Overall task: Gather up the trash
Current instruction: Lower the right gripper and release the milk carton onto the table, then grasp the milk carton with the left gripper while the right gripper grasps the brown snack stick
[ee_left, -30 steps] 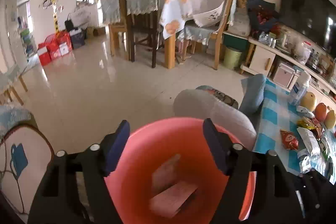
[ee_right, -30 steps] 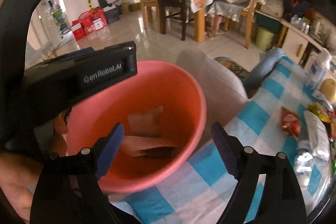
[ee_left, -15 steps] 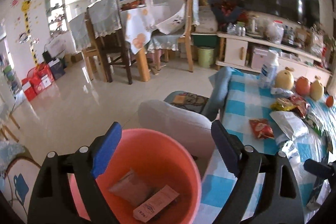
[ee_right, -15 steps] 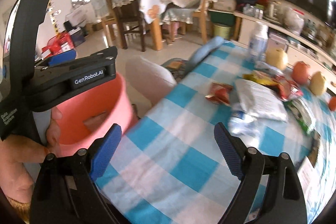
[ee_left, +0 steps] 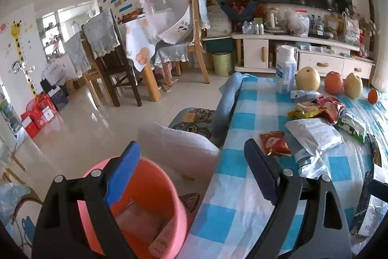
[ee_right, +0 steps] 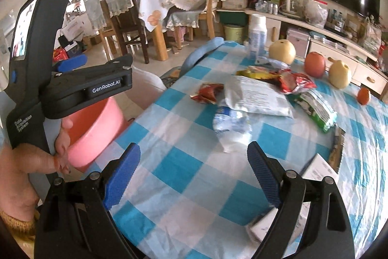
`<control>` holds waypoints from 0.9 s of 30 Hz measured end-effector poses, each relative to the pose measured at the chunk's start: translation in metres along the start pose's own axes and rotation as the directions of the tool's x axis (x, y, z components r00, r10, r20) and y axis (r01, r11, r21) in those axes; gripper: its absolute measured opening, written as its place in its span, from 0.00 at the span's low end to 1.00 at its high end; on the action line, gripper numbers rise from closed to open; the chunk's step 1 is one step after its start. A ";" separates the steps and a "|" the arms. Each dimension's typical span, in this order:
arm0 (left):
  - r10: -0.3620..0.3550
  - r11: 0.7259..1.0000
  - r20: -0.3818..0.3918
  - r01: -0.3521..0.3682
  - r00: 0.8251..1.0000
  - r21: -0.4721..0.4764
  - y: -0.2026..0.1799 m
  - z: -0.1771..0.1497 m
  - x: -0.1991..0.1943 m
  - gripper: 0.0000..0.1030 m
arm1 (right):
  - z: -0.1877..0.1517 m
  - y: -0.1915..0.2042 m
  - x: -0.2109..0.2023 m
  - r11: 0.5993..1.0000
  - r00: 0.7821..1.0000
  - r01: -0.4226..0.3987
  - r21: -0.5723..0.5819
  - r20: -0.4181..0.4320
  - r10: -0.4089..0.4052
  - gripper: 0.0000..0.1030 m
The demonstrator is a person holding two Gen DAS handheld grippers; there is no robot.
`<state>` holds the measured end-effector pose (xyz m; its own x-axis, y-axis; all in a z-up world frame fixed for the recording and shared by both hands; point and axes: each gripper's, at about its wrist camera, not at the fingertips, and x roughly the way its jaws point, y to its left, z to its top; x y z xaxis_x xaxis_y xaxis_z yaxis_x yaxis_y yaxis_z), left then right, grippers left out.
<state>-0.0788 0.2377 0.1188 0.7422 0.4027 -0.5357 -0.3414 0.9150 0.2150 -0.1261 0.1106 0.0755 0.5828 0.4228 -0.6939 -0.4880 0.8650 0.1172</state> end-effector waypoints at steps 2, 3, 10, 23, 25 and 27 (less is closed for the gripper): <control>-0.004 1.000 0.005 0.004 1.000 0.013 -0.009 0.000 -0.002 0.86 | -0.001 -0.006 -0.002 1.000 1.000 0.003 0.011 0.003 -0.003 0.86; -0.006 1.000 0.005 0.006 1.000 0.018 -0.012 0.001 -0.002 0.86 | -0.002 -0.009 -0.003 1.000 1.000 0.005 0.016 0.005 -0.005 0.86; -0.015 0.998 0.008 0.015 1.000 0.057 -0.039 0.003 -0.004 0.86 | -0.010 -0.027 -0.006 0.999 1.000 0.016 0.036 0.010 -0.017 0.86; -0.031 0.990 0.007 0.030 0.999 0.139 -0.087 0.003 -0.007 0.86 | -0.020 -0.068 -0.017 0.995 0.999 0.028 0.101 0.025 -0.031 0.86; -0.032 0.988 0.005 0.031 0.999 0.150 -0.092 0.003 -0.007 0.86 | -0.021 -0.075 -0.019 0.993 0.999 0.031 0.112 0.026 -0.034 0.86; -0.030 0.985 0.004 0.029 1.000 0.167 -0.099 0.002 -0.007 0.86 | -0.023 -0.081 -0.021 0.992 0.999 0.033 0.121 0.028 -0.037 0.86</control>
<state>-0.0493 0.1443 0.1026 0.7547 0.3748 -0.5385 -0.2182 0.9174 0.3327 -0.1135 0.0261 0.0644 0.6185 0.3983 -0.6773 -0.3863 0.9048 0.1794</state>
